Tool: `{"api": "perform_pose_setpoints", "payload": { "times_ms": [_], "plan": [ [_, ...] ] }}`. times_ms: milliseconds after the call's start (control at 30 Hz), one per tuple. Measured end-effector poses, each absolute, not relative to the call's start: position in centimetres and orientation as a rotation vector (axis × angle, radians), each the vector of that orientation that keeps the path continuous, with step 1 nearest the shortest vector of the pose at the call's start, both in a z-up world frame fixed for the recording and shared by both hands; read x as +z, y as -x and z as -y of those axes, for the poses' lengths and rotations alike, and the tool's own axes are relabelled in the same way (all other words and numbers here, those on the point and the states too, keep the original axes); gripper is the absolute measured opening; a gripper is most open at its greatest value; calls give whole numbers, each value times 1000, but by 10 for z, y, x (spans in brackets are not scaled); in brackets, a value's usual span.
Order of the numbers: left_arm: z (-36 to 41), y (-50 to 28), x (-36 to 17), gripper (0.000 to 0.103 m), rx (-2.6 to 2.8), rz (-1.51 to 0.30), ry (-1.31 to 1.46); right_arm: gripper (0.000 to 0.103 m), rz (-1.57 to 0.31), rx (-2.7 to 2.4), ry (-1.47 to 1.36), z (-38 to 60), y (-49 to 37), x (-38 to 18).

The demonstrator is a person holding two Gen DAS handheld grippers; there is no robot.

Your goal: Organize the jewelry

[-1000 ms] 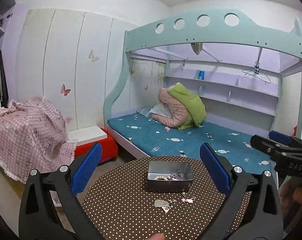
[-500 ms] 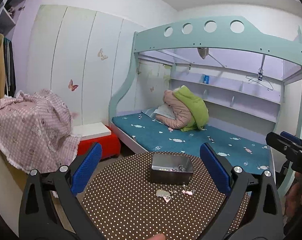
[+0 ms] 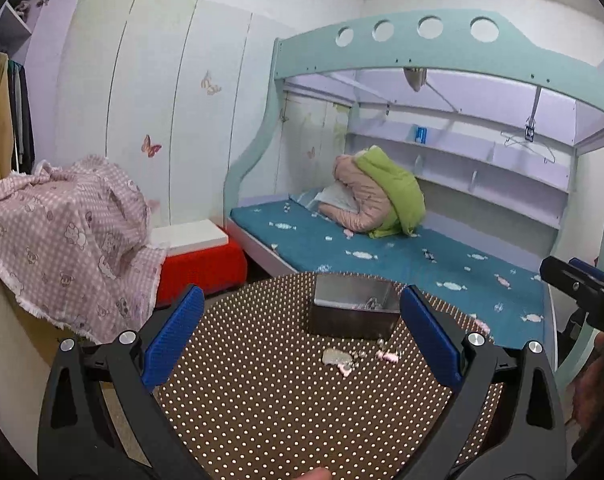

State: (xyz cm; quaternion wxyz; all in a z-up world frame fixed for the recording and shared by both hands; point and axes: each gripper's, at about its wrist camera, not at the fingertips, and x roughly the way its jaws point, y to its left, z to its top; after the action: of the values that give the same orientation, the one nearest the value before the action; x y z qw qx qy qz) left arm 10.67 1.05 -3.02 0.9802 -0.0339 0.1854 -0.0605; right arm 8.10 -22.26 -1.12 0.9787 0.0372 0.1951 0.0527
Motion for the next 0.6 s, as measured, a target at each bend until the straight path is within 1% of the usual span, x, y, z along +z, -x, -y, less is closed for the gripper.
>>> {"api": "perform_pose_setpoints", "payload": {
  "times_ms": [167,600],
  "plan": [
    [-4,-124,-57,98,-118,-438,50,96,-472,104,-60,222,-101,-37],
    [-2,-167,-129,98,-100,-600,35,96,-810,176,33,200,-192,-151]
  ]
}}
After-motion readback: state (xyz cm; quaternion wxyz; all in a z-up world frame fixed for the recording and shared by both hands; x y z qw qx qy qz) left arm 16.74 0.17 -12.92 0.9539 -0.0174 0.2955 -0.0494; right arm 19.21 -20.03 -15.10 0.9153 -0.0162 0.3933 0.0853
